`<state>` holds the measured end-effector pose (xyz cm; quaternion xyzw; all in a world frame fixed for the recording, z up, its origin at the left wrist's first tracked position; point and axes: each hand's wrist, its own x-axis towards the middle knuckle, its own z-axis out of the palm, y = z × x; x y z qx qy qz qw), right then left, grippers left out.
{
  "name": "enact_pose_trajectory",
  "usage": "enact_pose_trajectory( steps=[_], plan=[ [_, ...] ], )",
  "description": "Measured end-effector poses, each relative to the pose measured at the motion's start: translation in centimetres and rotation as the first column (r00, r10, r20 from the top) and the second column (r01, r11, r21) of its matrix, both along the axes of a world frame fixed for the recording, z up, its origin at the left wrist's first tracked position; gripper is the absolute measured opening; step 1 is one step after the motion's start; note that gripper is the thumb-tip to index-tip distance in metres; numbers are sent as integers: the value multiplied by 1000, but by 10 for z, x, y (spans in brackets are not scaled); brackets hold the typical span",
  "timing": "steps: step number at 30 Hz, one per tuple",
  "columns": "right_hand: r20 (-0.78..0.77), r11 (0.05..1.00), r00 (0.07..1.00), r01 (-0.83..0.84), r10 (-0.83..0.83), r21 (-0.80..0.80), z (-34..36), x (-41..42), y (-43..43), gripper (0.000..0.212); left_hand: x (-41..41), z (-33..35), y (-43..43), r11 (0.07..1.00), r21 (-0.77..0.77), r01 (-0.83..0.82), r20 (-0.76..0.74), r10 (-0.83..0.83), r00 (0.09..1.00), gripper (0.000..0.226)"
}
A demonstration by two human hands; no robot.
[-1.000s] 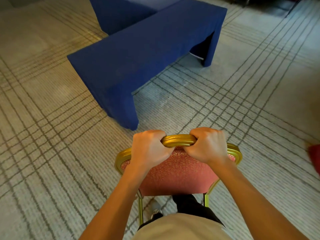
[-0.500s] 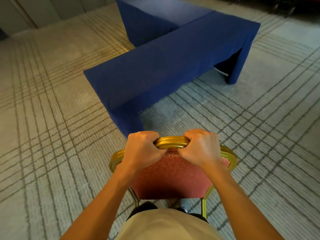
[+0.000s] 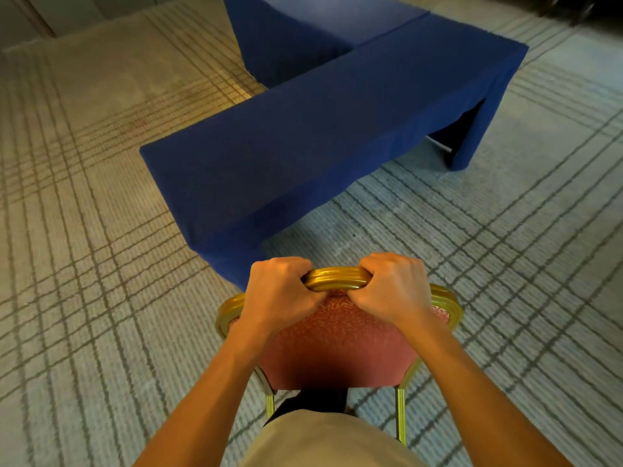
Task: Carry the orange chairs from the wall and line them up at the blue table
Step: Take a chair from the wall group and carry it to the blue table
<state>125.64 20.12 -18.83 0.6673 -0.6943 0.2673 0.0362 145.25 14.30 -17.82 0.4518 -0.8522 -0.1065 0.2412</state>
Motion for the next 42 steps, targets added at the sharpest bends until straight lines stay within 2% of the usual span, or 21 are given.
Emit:
enact_pose_trajectory(
  steps=[11,20,32,42],
  plan=[
    [-110,999,993,-43,42,-7,16,-27,-148,36,-24,4,-141,997,53,-54,-17,55,998,36],
    [-126,986,986,-121,106,-116,27,-54,-246,31,-46,16,-227,992,-32,-122,-34,121,992,39],
    [-48,942,945,-327,324,-71,-6,-108,-404,34,-97,-1,-344,959,73,-274,32,272,962,39],
    [-4,885,889,-457,458,-86,-10,-114,-487,33,-105,1,-398,905,104,-414,91,405,910,39]
  ],
)
